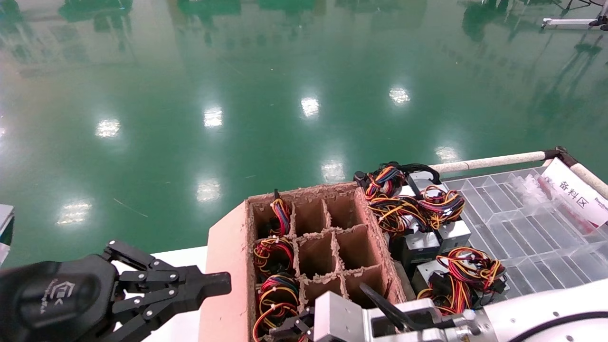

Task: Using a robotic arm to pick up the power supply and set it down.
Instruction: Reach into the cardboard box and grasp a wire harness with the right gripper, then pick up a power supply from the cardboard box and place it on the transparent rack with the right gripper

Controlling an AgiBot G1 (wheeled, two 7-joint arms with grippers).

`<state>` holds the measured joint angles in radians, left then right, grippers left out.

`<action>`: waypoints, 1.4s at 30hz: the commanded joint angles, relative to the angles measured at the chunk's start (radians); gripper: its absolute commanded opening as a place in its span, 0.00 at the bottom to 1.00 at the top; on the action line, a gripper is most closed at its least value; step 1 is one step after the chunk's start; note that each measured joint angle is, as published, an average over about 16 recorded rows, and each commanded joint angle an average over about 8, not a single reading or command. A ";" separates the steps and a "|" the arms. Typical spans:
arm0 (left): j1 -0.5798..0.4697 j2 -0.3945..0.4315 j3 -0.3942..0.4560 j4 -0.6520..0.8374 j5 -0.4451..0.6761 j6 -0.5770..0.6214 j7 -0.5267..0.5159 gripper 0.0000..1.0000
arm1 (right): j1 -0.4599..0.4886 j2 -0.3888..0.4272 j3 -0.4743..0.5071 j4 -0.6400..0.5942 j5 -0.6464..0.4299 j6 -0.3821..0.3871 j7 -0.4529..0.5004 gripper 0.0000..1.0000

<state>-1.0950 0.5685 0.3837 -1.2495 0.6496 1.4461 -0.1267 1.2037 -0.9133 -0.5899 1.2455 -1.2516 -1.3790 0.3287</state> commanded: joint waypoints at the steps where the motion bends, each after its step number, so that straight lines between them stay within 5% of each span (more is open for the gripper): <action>1: 0.000 0.000 0.000 0.000 0.000 0.000 0.000 0.57 | 0.007 -0.015 -0.009 -0.011 -0.016 0.008 0.005 0.00; 4: 0.000 0.000 0.000 0.000 0.000 0.000 0.000 0.88 | 0.011 -0.022 -0.018 -0.017 -0.031 0.008 0.013 0.00; 7: 0.000 0.000 0.000 0.000 0.000 0.000 0.000 1.00 | 0.013 -0.025 -0.026 -0.022 -0.043 0.006 0.019 0.00; 42: 0.000 0.000 0.000 0.000 0.000 0.000 0.000 1.00 | -0.042 0.077 0.039 0.019 0.051 0.013 0.032 0.00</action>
<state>-1.0950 0.5685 0.3839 -1.2495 0.6495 1.4460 -0.1267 1.1589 -0.8314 -0.5445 1.2684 -1.1920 -1.3643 0.3597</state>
